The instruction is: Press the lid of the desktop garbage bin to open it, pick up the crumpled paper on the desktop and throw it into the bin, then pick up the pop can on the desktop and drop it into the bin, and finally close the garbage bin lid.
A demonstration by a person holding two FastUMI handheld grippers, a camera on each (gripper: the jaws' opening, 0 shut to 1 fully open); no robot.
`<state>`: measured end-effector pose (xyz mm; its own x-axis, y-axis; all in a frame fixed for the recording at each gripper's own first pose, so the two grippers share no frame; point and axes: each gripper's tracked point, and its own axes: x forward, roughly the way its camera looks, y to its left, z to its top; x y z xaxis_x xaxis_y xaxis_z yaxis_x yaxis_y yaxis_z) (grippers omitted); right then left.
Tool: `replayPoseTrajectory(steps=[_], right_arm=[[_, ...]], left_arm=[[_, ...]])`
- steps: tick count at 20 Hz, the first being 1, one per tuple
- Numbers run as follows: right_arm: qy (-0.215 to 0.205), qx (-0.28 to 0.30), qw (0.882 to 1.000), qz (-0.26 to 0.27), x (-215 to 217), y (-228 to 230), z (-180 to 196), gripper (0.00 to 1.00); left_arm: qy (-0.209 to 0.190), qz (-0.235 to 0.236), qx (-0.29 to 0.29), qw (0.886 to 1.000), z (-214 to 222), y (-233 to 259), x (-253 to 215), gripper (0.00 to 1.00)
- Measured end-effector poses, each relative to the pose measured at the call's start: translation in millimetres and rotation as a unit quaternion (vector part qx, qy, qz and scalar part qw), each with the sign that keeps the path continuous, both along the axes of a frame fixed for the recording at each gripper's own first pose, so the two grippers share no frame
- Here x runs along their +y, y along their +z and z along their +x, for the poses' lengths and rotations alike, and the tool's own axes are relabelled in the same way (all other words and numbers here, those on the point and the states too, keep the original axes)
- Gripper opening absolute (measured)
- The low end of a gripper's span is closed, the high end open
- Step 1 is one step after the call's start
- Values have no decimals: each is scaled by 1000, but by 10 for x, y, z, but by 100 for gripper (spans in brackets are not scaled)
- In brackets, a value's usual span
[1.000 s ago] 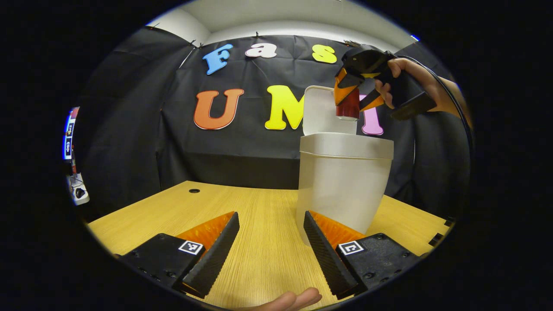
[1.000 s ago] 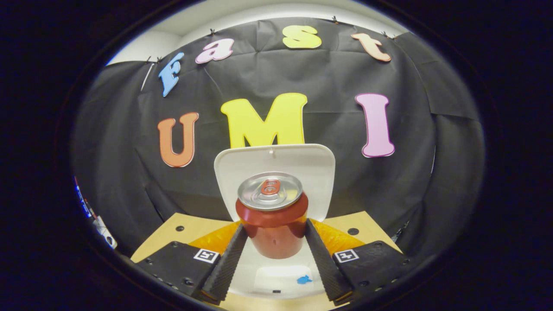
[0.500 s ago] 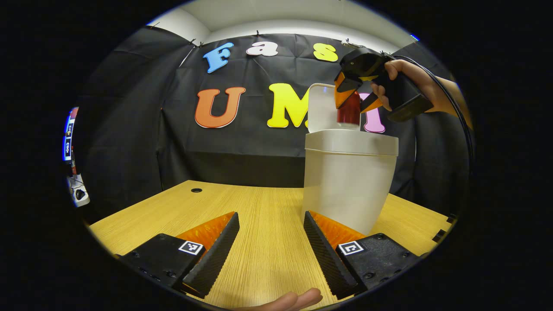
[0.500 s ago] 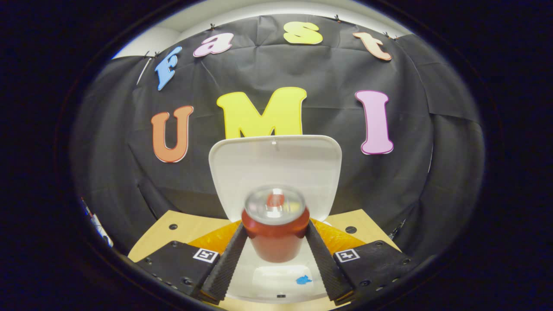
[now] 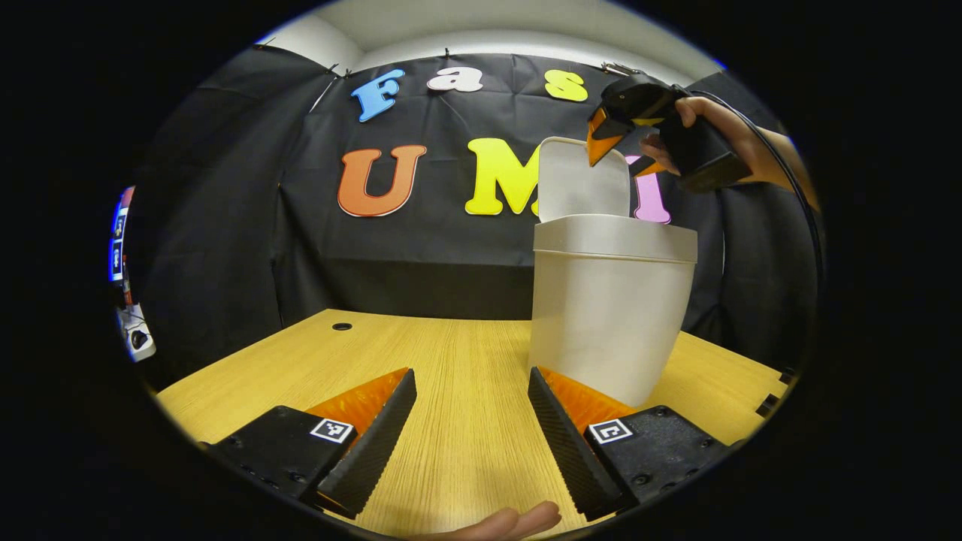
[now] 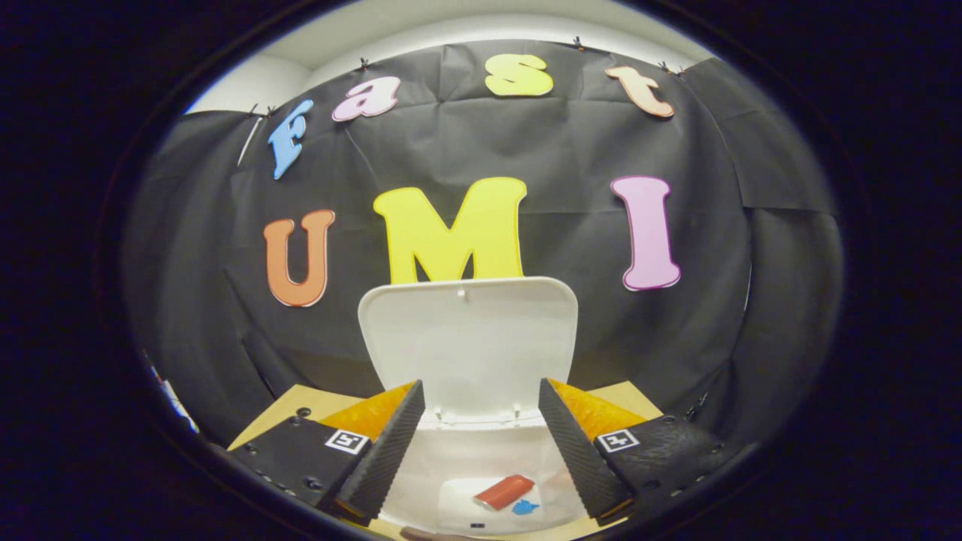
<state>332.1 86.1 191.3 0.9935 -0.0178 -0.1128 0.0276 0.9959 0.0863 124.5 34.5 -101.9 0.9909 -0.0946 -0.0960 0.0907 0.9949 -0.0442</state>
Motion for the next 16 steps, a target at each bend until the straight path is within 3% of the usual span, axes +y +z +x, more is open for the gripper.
replayPoseTrajectory(steps=[4,8,13,16], right_arm=[[27,-77,997,-8,57,515,-41,95],[42,-174,983,-42,125,928,25,95],[38,-200,977,-66,253,1117,375,94],[8,-179,982,-61,199,1207,733,96]], left_arm=[[13,6,-13,1000,-47,98,183,98],[23,16,-32,999,-84,216,280,97],[-4,-3,-27,1000,-83,162,147,97],[16,9,-33,999,-105,156,286,98]])
